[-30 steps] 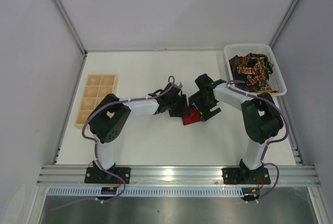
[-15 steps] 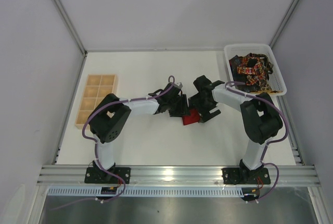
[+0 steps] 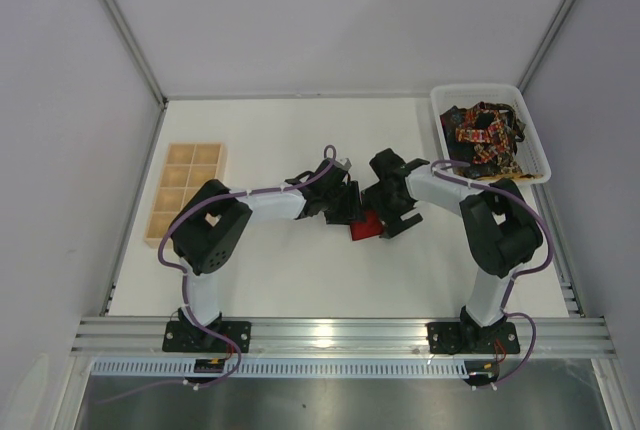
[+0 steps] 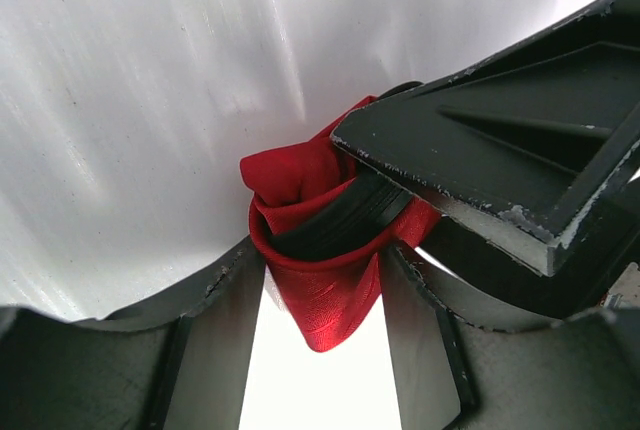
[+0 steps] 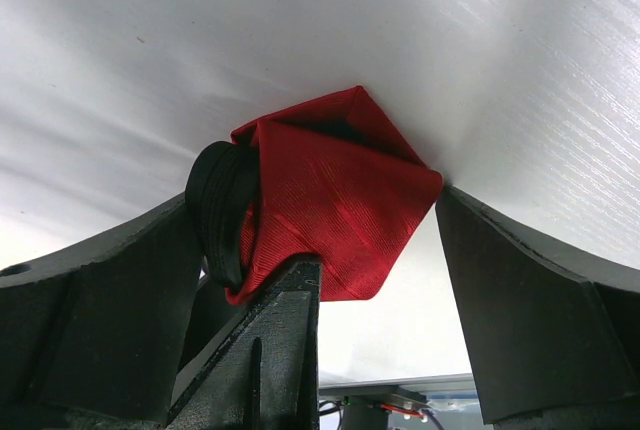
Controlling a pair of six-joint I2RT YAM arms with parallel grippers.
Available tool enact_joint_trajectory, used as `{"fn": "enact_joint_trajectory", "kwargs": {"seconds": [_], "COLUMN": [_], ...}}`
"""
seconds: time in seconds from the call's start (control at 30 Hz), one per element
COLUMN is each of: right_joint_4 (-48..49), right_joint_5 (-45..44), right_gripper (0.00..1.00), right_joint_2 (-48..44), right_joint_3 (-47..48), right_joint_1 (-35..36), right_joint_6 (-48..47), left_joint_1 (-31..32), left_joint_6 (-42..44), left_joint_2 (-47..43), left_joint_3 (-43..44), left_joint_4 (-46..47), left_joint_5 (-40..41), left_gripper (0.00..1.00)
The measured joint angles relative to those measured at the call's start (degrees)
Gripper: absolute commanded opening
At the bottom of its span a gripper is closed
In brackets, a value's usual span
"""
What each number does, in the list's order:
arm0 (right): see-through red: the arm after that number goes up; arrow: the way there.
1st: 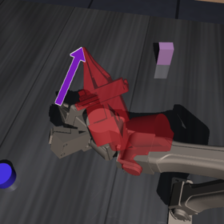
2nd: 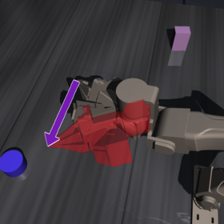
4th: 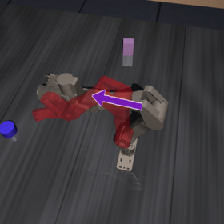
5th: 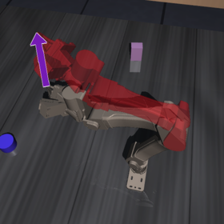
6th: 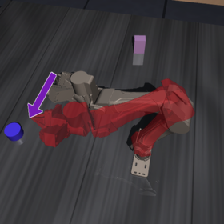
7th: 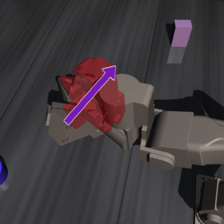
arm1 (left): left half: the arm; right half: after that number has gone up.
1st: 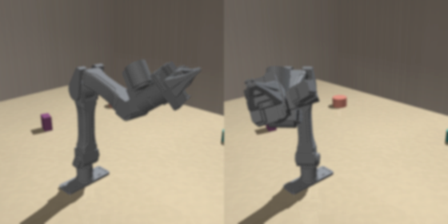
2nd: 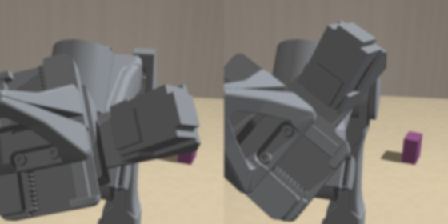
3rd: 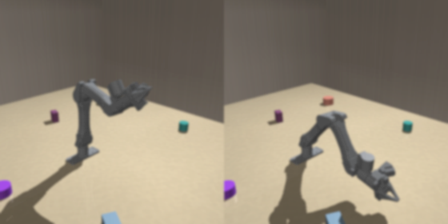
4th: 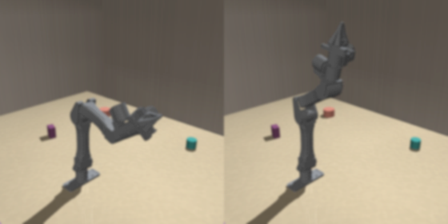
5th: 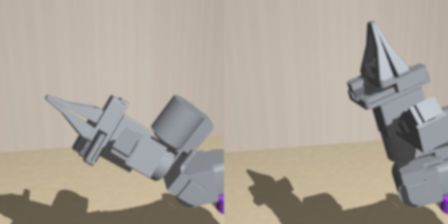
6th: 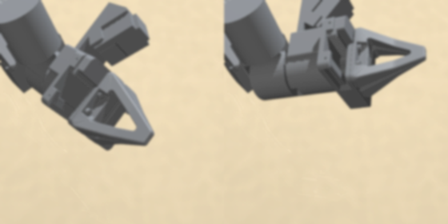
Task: Roll the ties
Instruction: Roll the tie
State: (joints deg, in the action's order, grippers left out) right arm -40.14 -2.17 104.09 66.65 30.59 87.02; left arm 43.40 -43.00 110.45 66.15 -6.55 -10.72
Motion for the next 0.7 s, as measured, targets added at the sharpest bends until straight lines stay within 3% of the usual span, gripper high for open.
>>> {"fn": "enact_joint_trajectory", "kwargs": {"seconds": [0.1, 0.2, 0.37, 0.57, 0.7], "right_joint_4": [0.2, 0.4, 0.9, 1.9, 2.4], "right_joint_5": [0.0, 0.0, 0.1, 0.3, 1.3], "right_gripper": [0.99, 0.9, 0.87, 0.76, 0.75], "right_joint_2": [-0.1, -0.2, -0.4, -1.3, -1.7], "right_joint_3": [-0.2, -0.3, -0.9, -2.3, -3.1], "right_joint_1": [0.0, 0.0, 0.0, -0.1, -0.6], "right_joint_6": [0.2, 0.5, 1.0, 1.4, 1.5], "left_joint_1": [0.0, 0.0, 0.0, 0.0, 0.0], "left_joint_6": [0.0, 0.0, 0.0, 0.0, 0.0], "left_joint_2": [0.0, 0.0, 0.0, 0.0, 0.0], "left_joint_3": [0.0, 0.0, 0.0, -0.2, -0.6], "left_joint_4": [0.0, 0.0, 0.2, 0.9, 1.9], "left_joint_5": [0.0, -0.1, -0.4, -1.4, -1.9], "left_gripper": [0.56, 0.56, 0.58, 0.59, 0.6]}}
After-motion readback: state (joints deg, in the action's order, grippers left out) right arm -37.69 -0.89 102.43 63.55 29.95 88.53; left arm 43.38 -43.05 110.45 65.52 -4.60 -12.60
